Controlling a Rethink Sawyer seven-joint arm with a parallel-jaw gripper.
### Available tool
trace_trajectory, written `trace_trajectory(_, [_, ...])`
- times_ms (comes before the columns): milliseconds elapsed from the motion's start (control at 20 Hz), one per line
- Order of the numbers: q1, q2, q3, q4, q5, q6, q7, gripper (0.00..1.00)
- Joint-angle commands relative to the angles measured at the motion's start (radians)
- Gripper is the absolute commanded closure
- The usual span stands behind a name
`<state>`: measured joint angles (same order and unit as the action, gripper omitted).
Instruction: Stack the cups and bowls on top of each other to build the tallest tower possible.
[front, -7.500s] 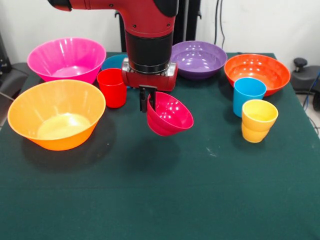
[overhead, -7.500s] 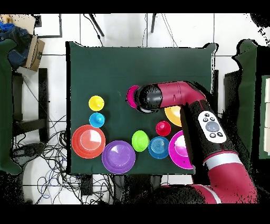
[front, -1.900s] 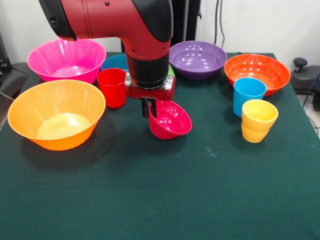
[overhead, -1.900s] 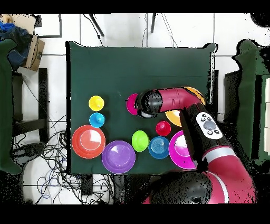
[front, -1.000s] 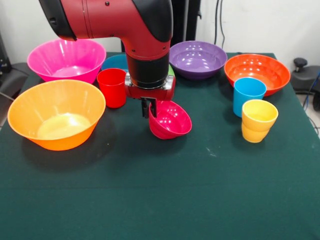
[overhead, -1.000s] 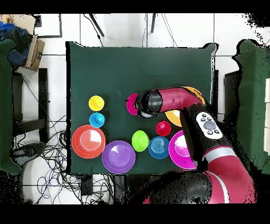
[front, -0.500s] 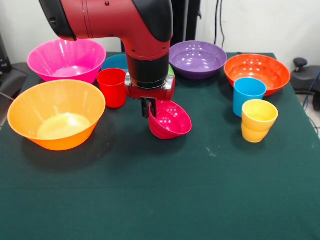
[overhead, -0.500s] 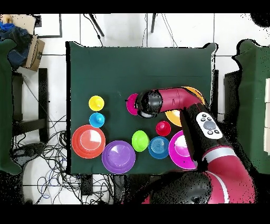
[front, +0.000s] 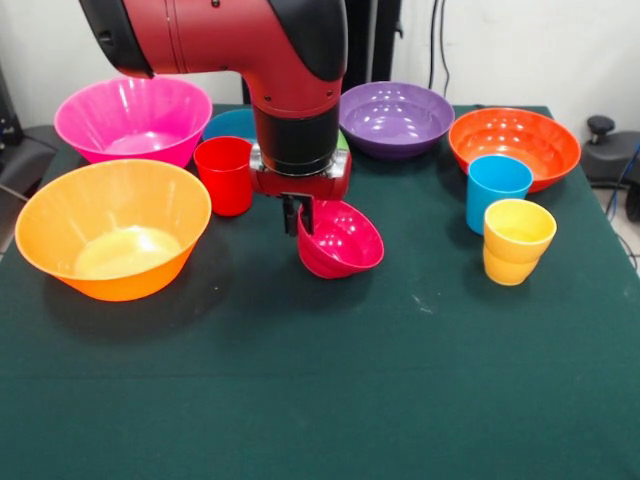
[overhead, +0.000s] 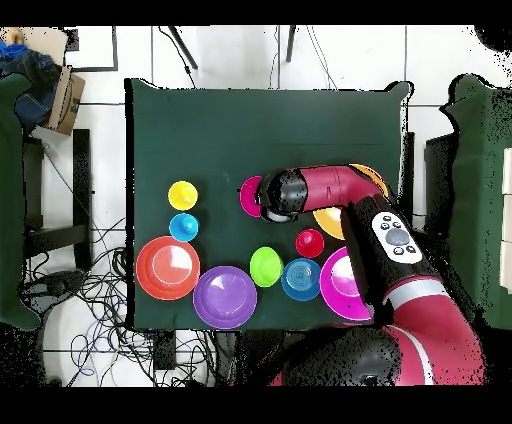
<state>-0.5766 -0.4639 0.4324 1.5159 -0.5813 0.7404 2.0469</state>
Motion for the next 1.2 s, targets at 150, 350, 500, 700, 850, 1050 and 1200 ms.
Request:
trace_trajectory(150, [0.032, -0.042, 0.038, -0.053, -0.050, 0.068, -0.201, 1.00])
trace_trajectory(350, [0.034, -0.060, 0.040, -0.049, -0.038, 0.081, -0.194, 1.00])
trace_trajectory(500, [0.037, -0.065, 0.040, -0.050, -0.033, 0.088, -0.191, 1.00])
trace_trajectory(700, [0.037, -0.072, 0.043, -0.046, -0.026, 0.098, -0.192, 1.00])
trace_trajectory(850, [0.035, -0.066, 0.044, -0.048, -0.027, 0.095, -0.193, 1.00])
trace_trajectory(1050, [0.032, -0.064, 0.046, -0.048, -0.025, 0.096, -0.195, 1.00])
trace_trajectory(1200, [0.033, -0.062, 0.045, -0.050, -0.027, 0.095, -0.195, 1.00])
